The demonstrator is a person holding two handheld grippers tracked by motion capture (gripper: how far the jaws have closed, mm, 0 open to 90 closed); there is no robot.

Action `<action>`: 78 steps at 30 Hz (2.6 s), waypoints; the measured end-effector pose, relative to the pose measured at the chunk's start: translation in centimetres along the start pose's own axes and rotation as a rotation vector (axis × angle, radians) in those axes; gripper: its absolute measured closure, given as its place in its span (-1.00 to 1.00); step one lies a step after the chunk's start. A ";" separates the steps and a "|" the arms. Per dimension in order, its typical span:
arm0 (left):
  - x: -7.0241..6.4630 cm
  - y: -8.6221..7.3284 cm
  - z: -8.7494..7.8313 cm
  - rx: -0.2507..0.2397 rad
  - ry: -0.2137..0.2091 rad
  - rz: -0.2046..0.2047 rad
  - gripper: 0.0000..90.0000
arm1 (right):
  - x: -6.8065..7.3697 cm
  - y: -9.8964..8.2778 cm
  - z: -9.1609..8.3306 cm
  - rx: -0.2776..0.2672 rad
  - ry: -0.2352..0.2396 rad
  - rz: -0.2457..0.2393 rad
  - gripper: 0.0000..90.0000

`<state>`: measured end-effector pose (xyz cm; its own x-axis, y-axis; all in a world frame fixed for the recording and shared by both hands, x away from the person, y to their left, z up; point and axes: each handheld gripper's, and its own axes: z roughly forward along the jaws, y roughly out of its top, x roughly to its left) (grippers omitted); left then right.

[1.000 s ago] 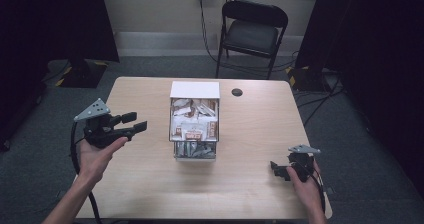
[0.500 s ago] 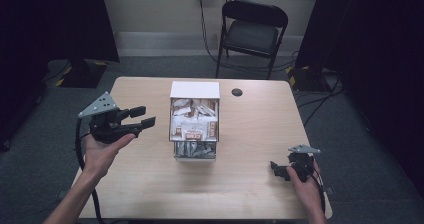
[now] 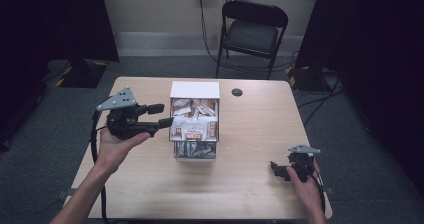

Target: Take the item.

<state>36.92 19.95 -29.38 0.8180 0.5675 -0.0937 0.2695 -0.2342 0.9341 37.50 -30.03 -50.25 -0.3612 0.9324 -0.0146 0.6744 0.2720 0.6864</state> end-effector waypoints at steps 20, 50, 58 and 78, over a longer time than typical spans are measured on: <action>-0.6 0.1 5.0 0.043 -0.144 0.010 0.26 | 0.0 0.0 0.0 0.000 0.000 0.000 -1.00; 0.2 -0.6 5.4 0.100 -0.187 0.025 1.00 | 0.0 0.0 0.0 0.000 0.000 0.001 -1.00; -0.4 -0.3 4.4 0.066 -0.161 0.029 1.00 | 0.0 0.0 0.0 0.000 0.000 0.001 -1.00; -0.8 -0.9 6.5 0.117 -0.263 0.008 0.70 | 0.0 0.0 0.0 0.000 0.000 0.001 -1.00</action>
<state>39.36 14.61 -32.40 0.9201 0.3442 -0.1869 0.3065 -0.3357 0.8907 37.50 -30.03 -50.25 -0.3609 0.9325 -0.0142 0.6747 0.2715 0.6863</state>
